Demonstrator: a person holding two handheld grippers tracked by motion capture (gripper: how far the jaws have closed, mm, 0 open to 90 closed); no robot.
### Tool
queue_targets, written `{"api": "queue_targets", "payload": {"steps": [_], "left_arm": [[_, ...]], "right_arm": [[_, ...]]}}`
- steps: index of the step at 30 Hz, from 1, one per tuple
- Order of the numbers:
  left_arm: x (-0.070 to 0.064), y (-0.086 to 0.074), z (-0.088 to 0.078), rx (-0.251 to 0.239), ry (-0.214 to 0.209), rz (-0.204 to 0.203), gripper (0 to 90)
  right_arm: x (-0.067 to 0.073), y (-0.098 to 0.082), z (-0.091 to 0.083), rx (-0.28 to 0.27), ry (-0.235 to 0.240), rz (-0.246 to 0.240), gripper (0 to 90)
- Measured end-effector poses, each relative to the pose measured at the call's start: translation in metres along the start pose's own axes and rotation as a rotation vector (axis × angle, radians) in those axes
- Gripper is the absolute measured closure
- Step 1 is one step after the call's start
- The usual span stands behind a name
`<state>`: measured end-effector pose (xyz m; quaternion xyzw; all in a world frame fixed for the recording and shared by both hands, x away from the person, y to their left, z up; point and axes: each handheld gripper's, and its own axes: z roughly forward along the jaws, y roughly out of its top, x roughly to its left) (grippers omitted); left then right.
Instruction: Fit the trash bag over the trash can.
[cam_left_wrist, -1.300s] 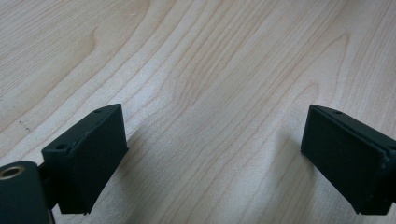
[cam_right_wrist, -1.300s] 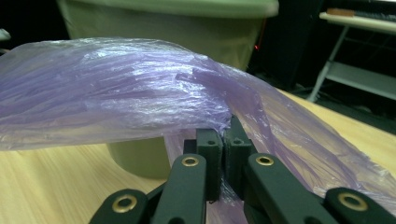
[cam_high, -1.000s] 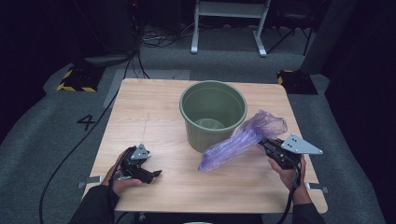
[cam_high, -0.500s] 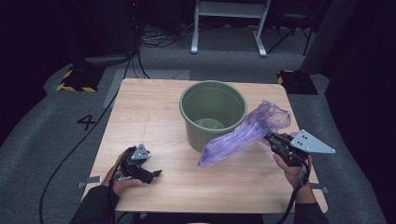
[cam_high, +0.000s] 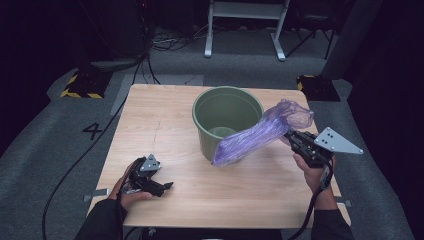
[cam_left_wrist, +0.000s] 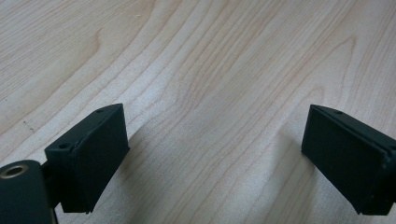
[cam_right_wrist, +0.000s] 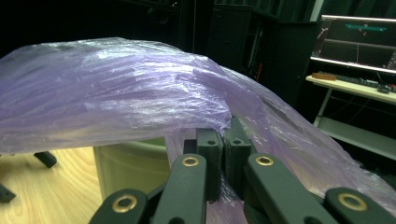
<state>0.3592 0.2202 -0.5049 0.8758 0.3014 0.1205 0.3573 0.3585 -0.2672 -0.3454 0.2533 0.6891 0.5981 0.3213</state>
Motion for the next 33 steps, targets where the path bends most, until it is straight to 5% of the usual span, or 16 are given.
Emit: {"api": "queue_targets", "payload": {"steps": [12, 15, 18, 28, 33], "left_arm": [[0.0, 0.004, 0.002, 0.01, -0.009, 0.0, 6.7], [0.0, 0.002, 0.0, -0.021, -0.025, 0.011, 17.6], [0.0, 0.003, -0.001, -0.013, -0.017, 0.013, 17.4], [-0.009, 0.021, -0.015, -0.071, 0.038, 0.059, 17.1], [-0.013, 0.038, -0.032, -0.149, 0.058, 0.081, 16.8]], "right_arm": [[-0.015, 0.012, 0.023, 0.057, -0.102, -0.009, 88.6], [-0.017, 0.016, 0.029, 0.067, -0.124, -0.028, 88.6], [-0.019, 0.016, 0.036, 0.086, -0.143, -0.039, 88.6], [-0.023, 0.011, 0.047, 0.128, -0.192, -0.054, 88.5], [-0.023, 0.008, 0.05, 0.144, -0.201, -0.057, 88.5]]}}
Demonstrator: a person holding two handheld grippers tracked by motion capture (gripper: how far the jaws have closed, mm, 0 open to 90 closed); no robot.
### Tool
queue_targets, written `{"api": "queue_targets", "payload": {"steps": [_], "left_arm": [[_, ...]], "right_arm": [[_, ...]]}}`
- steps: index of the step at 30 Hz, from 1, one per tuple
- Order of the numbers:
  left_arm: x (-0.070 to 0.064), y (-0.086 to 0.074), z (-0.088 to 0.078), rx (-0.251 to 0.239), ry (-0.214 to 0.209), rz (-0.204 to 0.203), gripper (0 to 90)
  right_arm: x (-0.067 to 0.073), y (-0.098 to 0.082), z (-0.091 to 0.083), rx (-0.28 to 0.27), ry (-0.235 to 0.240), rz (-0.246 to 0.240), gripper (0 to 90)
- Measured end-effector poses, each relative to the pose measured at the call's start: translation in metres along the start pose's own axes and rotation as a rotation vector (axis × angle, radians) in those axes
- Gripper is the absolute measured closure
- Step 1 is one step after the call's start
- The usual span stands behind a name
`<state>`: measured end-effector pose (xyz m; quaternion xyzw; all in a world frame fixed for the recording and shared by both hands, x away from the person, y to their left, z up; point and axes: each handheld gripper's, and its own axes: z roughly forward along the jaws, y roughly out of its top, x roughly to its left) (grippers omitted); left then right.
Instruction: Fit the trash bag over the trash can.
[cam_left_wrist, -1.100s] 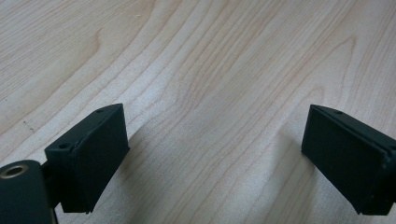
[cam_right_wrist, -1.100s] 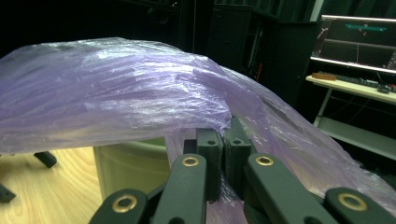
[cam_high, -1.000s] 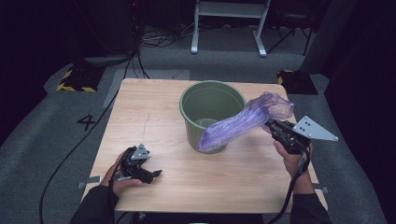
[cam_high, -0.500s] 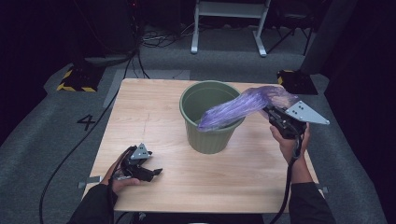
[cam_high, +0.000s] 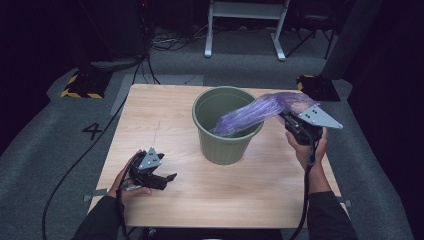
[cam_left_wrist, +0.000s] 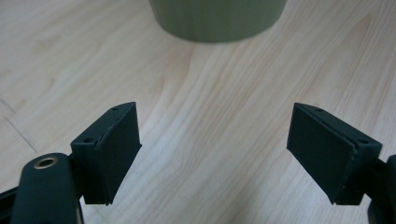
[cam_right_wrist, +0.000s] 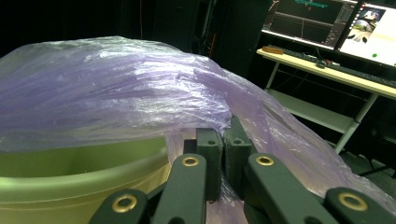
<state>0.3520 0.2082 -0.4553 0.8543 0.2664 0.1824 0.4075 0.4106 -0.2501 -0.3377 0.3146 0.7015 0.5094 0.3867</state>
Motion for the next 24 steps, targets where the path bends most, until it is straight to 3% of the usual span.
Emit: {"api": "queue_targets", "payload": {"steps": [7, 8, 14, 24], "left_arm": [[0.0, 0.019, -0.016, -0.087, 0.009, 0.007, 17.1], [-0.002, 0.026, -0.021, -0.116, -0.005, 0.005, 17.5], [-0.012, 0.051, -0.034, -0.183, -0.022, 0.051, 18.1], [-0.017, 0.095, -0.032, -0.234, -0.031, 0.12, 19.3]], "right_arm": [[0.008, 0.002, 0.0, 0.01, 0.007, -0.042, 88.4], [0.011, 0.002, -0.001, 0.013, 0.014, -0.054, 88.3], [0.018, -0.002, -0.001, 0.01, 0.036, -0.079, 87.9], [0.031, 0.004, -0.004, -0.007, 0.08, -0.117, 86.7]]}}
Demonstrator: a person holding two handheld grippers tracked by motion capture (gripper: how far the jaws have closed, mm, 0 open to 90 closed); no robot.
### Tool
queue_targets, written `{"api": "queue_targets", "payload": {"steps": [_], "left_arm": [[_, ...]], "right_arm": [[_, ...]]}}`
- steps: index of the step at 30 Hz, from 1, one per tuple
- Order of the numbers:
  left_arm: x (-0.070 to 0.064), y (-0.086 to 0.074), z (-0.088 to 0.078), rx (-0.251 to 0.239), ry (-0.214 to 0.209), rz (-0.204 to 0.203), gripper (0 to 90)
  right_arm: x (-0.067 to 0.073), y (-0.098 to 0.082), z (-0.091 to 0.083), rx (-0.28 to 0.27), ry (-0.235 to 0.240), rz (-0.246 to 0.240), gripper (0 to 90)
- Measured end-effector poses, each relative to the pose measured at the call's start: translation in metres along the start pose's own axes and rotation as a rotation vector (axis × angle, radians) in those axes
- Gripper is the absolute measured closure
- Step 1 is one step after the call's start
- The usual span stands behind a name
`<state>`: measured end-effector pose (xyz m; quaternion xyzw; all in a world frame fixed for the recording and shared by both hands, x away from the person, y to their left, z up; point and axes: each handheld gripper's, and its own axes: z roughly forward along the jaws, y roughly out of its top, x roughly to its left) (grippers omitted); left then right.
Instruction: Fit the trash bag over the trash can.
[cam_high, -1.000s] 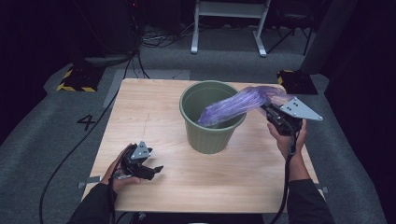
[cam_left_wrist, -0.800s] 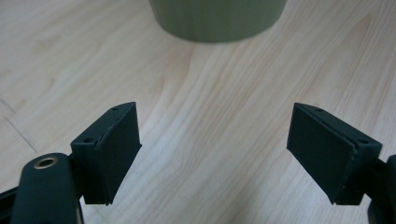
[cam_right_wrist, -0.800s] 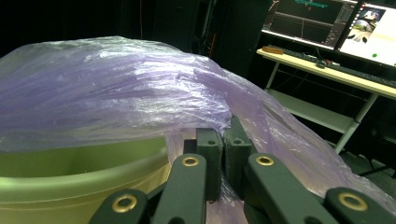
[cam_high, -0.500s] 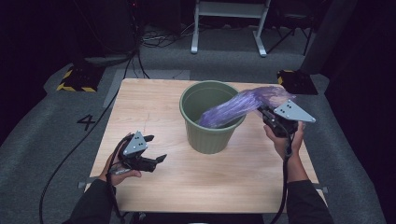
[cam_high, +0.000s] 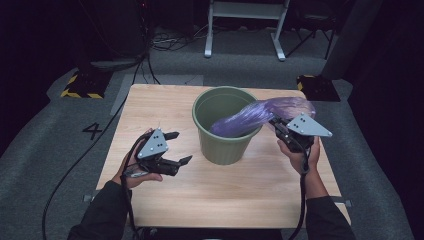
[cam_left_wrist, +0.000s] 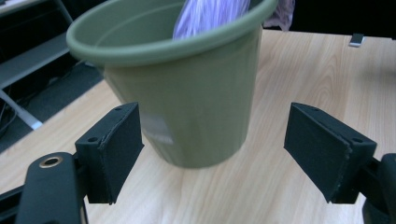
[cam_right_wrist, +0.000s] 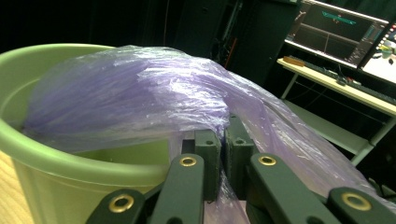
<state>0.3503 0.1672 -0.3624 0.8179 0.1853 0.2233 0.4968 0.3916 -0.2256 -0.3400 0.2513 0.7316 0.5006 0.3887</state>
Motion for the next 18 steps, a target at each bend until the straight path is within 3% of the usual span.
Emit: {"api": "queue_targets", "payload": {"steps": [9, 13, 15, 17, 18], "left_arm": [[0.009, 0.03, 0.017, -0.005, -0.005, 0.016, 20.4], [0.012, 0.042, 0.023, 0.005, -0.027, 0.027, 20.2], [0.016, 0.056, 0.029, 0.028, -0.028, 0.057, 19.9], [0.018, 0.062, 0.03, 0.03, -0.038, 0.06, 19.8], [0.02, 0.072, 0.034, 0.03, -0.061, 0.063, 19.8]], "right_arm": [[0.012, 0.01, 0.004, 0.002, 0.038, -0.039, 85.8], [0.015, 0.013, 0.006, 0.005, 0.045, -0.048, 85.3], [0.018, 0.017, 0.009, 0.01, 0.05, -0.059, 85.3], [0.019, 0.018, 0.01, 0.013, 0.049, -0.064, 85.3], [0.021, 0.02, 0.012, 0.019, 0.053, -0.074, 85.3]]}}
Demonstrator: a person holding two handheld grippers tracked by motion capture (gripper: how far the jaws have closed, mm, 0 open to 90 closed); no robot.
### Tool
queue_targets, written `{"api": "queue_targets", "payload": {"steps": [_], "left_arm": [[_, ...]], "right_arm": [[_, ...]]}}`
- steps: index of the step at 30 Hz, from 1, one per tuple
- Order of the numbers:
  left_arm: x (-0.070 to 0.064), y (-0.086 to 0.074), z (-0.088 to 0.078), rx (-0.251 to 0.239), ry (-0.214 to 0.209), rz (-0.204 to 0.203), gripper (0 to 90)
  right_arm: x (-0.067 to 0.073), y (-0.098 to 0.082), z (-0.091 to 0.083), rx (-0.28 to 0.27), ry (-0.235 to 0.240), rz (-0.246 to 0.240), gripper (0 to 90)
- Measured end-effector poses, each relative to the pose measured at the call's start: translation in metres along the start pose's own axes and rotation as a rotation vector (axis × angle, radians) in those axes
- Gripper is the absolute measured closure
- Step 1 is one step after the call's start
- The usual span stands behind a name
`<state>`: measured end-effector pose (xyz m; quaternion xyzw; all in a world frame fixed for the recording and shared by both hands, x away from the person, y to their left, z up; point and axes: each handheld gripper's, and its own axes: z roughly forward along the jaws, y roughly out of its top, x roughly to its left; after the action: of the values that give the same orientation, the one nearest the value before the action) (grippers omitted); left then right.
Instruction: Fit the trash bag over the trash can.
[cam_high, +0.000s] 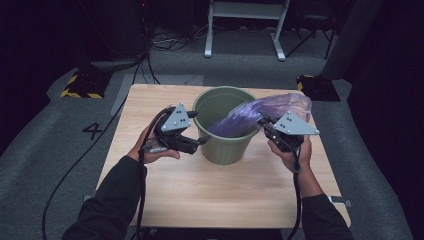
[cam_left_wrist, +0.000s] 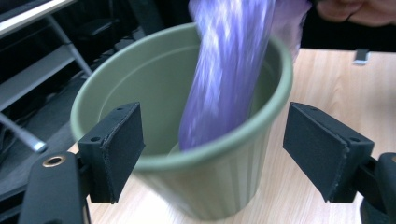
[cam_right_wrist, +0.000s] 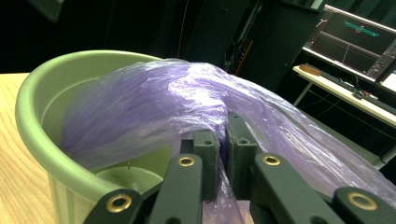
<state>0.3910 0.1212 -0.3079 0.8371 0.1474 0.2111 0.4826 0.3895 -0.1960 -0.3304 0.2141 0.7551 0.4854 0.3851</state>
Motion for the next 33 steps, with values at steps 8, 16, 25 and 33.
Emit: {"api": "queue_targets", "payload": {"steps": [8, 16, 25, 33], "left_arm": [[-0.009, 0.026, 0.027, 0.023, -0.01, 0.059, 24.3], [-0.019, 0.032, 0.045, 0.05, -0.015, 0.111, 31.9], [-0.014, 0.035, 0.054, 0.101, 0.061, 0.114, 71.7], [-0.009, 0.03, 0.053, 0.095, 0.085, 0.109, 86.7]], "right_arm": [[0.008, 0.005, 0.007, 0.003, 0.03, -0.022, 84.4], [0.015, 0.011, 0.005, -0.009, 0.07, -0.047, 84.0], [0.02, 0.016, 0.004, -0.024, 0.087, -0.049, 76.9], [0.018, 0.01, -0.006, -0.037, 0.067, -0.005, 41.4]]}}
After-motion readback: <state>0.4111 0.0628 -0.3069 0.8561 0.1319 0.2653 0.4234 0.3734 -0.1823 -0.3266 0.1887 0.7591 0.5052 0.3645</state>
